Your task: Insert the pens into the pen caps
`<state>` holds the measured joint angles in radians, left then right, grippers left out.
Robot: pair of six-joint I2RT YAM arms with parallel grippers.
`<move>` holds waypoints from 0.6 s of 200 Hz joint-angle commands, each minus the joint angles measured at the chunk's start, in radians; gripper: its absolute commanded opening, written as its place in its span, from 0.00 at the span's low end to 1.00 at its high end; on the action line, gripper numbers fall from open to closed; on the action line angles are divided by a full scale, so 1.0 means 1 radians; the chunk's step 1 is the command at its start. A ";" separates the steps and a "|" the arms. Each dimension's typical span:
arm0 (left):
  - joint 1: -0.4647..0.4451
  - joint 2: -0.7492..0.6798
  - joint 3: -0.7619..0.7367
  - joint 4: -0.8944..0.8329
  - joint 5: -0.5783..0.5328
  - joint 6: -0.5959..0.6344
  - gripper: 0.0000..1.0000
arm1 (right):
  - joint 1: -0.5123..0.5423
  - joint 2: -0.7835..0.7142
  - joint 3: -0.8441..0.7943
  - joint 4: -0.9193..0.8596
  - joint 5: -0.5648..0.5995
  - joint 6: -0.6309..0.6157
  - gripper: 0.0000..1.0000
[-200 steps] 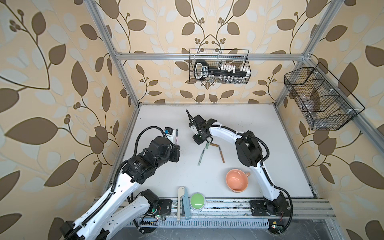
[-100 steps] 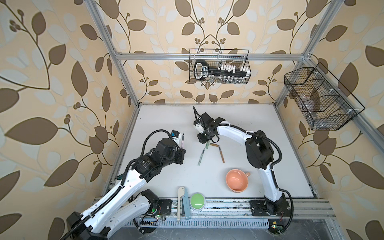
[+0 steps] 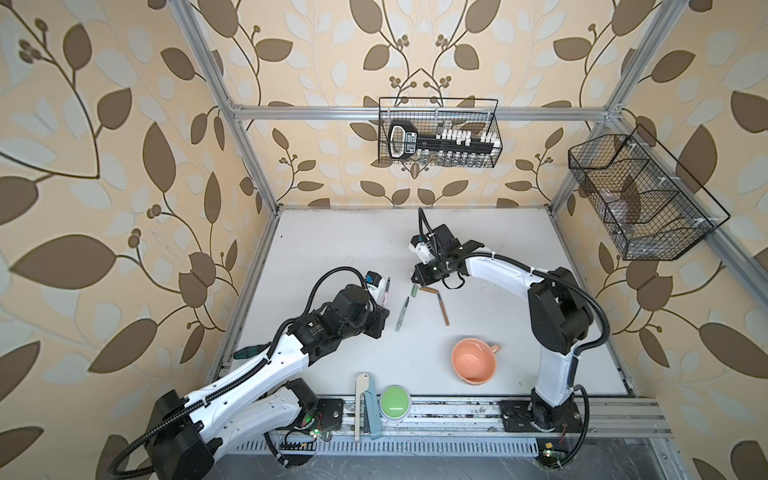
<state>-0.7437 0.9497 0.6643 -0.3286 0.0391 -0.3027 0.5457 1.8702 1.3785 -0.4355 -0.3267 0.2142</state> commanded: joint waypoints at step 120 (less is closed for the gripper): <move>-0.186 0.266 0.185 0.107 -0.206 0.169 0.00 | -0.078 -0.544 -0.618 0.783 -0.085 0.470 0.11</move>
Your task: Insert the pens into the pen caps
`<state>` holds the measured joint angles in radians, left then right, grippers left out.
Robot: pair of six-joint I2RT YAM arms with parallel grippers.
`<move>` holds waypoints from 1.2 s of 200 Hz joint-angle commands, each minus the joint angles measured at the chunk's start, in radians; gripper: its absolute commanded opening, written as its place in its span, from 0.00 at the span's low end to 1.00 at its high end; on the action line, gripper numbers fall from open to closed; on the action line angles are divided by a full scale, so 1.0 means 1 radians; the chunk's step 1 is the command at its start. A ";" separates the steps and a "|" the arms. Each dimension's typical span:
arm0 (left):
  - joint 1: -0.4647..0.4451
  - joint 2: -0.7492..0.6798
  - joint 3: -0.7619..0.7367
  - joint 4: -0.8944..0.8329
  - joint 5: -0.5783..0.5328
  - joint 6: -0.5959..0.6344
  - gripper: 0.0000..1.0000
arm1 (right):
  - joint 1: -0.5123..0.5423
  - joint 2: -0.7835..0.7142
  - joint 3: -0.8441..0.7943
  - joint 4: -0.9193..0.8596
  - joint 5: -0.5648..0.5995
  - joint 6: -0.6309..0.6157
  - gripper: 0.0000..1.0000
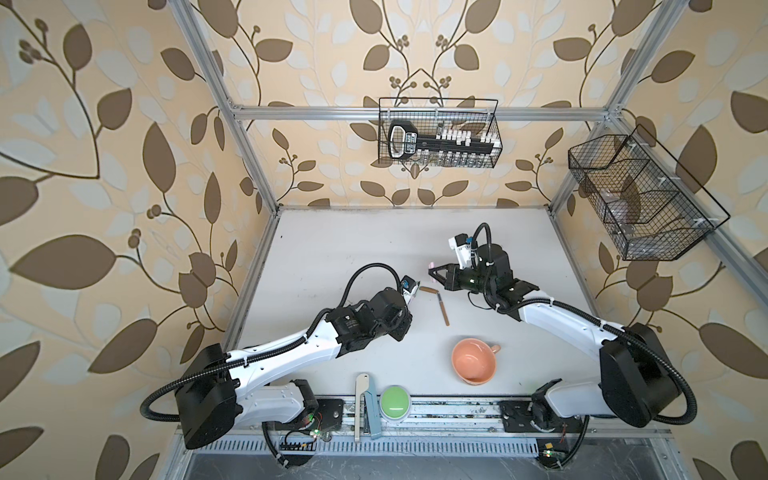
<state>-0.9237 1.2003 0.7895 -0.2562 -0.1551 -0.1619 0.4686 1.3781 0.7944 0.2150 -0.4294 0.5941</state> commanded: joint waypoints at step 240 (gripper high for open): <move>-0.105 -0.058 -0.018 0.251 -0.051 0.017 0.00 | 0.062 -0.307 -0.123 0.225 0.169 0.112 0.10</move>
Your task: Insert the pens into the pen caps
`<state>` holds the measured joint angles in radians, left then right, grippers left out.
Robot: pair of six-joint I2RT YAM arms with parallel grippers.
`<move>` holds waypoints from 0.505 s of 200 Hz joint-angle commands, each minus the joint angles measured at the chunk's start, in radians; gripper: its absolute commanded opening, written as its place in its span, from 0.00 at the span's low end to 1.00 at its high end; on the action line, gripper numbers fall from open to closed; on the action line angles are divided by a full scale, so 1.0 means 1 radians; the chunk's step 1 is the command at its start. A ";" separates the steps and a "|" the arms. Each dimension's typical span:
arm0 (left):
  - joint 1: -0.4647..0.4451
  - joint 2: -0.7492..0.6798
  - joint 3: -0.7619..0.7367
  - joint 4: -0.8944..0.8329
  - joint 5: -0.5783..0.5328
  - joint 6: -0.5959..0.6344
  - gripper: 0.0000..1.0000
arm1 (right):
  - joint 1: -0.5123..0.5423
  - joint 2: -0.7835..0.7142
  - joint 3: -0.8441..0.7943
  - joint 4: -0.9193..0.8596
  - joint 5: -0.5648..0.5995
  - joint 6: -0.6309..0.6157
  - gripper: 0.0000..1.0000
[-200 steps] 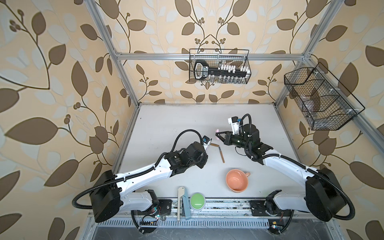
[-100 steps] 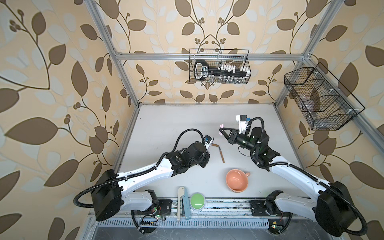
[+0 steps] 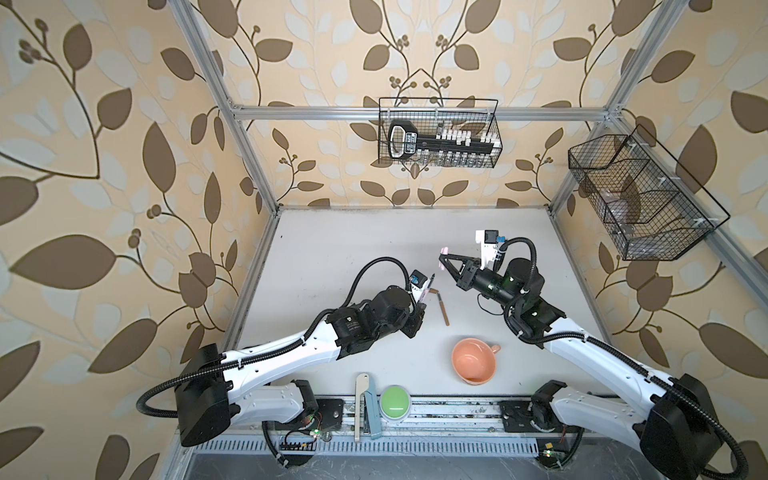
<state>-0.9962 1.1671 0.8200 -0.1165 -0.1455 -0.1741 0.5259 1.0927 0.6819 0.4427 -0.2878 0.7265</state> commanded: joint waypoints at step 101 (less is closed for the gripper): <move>-0.054 -0.055 -0.088 0.206 -0.075 0.055 0.00 | 0.060 -0.085 0.000 0.008 0.015 -0.108 0.10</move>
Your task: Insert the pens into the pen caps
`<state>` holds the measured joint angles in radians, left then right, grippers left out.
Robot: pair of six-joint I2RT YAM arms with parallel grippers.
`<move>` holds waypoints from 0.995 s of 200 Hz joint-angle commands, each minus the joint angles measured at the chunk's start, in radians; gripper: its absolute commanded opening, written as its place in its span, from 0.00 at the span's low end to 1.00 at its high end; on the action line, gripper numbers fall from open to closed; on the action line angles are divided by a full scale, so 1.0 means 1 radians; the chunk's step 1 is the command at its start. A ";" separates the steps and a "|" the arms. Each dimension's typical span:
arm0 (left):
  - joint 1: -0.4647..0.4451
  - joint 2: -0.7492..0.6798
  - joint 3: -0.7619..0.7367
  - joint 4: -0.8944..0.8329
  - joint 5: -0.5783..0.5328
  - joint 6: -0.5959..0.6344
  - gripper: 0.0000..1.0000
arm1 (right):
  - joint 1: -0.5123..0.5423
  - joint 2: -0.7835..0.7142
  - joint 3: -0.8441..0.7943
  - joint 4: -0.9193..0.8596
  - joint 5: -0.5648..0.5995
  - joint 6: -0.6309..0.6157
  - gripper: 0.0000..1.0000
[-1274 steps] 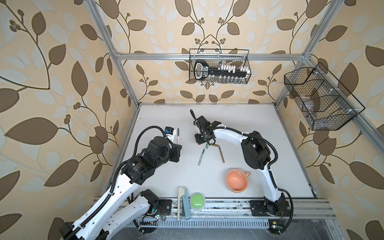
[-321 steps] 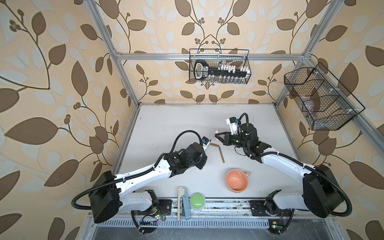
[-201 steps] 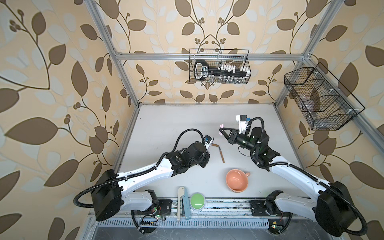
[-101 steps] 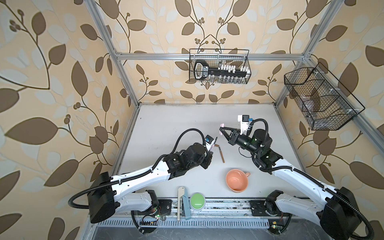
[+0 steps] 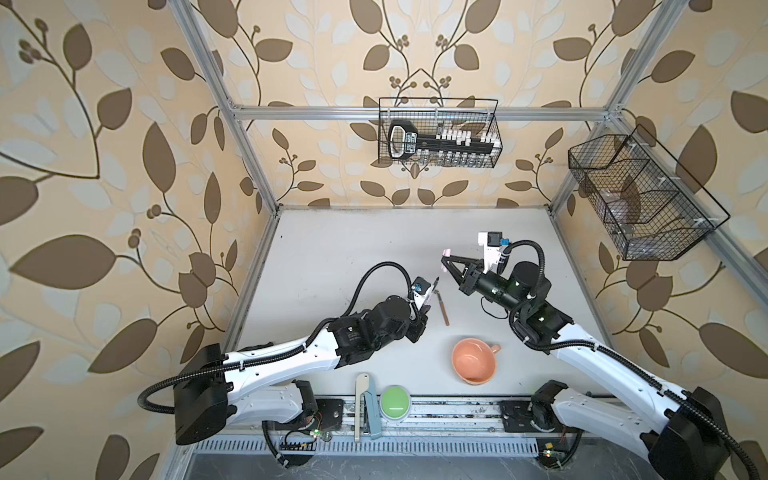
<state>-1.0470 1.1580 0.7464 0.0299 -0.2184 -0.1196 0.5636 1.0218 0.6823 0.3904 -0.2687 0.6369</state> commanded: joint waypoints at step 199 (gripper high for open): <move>-0.004 -0.109 -0.024 0.027 0.007 -0.033 0.00 | 0.084 0.020 -0.054 0.317 -0.094 0.047 0.09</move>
<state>-1.0470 1.0733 0.7200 0.0448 -0.2173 -0.1387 0.6415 1.0271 0.6415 0.6151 -0.3256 0.6449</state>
